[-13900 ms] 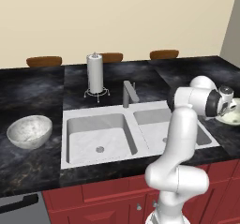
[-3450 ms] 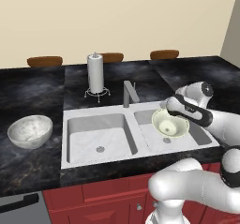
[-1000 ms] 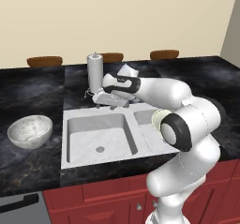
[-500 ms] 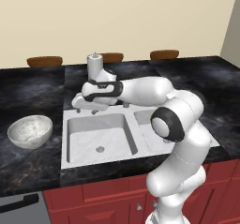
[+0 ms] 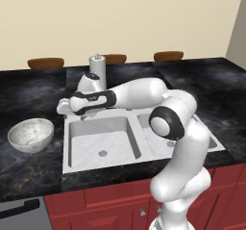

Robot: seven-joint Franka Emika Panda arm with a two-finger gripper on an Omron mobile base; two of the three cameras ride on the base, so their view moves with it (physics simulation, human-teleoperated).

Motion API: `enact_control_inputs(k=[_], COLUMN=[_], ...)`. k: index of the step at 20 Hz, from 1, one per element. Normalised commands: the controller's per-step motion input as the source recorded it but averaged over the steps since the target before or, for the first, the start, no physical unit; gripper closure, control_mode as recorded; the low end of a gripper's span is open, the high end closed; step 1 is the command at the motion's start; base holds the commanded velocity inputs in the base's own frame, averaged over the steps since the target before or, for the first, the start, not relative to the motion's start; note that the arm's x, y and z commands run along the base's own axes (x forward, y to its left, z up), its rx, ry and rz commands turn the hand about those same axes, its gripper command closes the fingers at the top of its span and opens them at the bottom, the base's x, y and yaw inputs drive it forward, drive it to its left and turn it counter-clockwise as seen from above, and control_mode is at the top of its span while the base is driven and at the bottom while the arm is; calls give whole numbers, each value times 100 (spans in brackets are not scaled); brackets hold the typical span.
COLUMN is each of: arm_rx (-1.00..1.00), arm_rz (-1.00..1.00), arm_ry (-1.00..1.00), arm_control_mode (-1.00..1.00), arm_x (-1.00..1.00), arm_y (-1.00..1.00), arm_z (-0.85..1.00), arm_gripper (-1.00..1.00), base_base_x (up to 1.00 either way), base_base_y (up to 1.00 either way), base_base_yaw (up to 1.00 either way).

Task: Place the bowl in the left basin and the bowl in the right basin of the sink.

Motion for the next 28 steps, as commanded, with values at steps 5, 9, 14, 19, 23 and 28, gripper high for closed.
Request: enact_control_inputs(k=[5, 9, 14, 19, 23, 28], arm_rx=[-5, -3, -1, -1, -1, 0], arm_rz=[-9, -9, -8, -8, -8, -8], arm_ry=[0, 0, 0, 1, 0, 0], arm_control_mode=[-100, -100, -100, -100, -100, -100], arm_x=[0, 0, 0, 0, 6, 26], arm_y=[46, 41, 34, 35, 27, 26], arm_z=[-1, -14, -17, -36, -26, -21], arm_gripper=[-100, -100, -100, -100, -100, -100], base_base_x=[0, 0, 0, 0, 0, 0], base_base_y=[0, 0, 0, 0, 0, 0], base_base_yaw=[0, 0, 0, 0, 0, 0])
